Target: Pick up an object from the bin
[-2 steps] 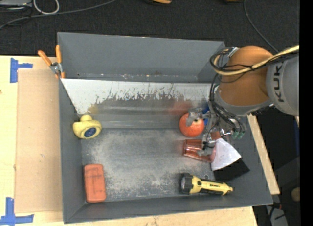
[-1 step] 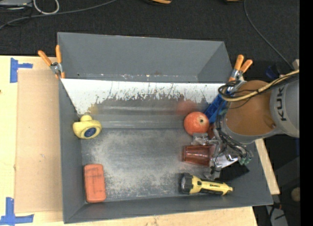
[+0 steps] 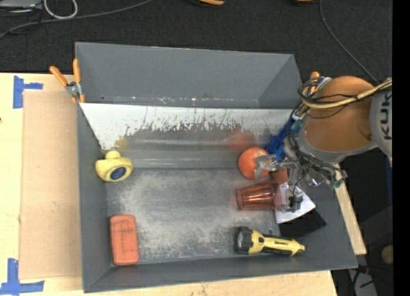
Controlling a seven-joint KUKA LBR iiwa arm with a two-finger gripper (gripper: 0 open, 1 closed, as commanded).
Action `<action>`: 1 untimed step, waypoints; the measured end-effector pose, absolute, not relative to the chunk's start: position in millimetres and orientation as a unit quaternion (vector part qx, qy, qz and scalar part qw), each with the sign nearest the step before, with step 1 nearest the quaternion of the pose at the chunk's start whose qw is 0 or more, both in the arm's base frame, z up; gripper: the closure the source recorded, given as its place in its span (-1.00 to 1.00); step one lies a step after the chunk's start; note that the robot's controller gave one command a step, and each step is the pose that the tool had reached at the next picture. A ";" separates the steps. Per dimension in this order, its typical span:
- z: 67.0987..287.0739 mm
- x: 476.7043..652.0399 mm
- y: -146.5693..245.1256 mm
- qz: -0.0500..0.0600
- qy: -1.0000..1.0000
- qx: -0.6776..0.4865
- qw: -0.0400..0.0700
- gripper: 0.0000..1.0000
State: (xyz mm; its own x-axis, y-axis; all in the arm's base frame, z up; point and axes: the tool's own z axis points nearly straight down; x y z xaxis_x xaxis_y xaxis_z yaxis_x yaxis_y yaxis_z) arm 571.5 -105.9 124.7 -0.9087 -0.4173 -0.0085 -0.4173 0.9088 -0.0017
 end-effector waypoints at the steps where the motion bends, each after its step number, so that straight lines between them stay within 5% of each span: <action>1: 75.4 549.7 -106.1 0.004 0.994 -0.107 -0.005 -1.00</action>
Offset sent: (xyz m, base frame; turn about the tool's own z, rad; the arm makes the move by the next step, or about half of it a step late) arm -0.0022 -0.0147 -0.0547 -0.1580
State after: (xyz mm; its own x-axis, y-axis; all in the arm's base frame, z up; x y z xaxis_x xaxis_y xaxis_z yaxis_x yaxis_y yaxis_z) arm 549.7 -106.1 75.4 -0.9770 -0.2129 0.0082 -0.2128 0.9771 0.0086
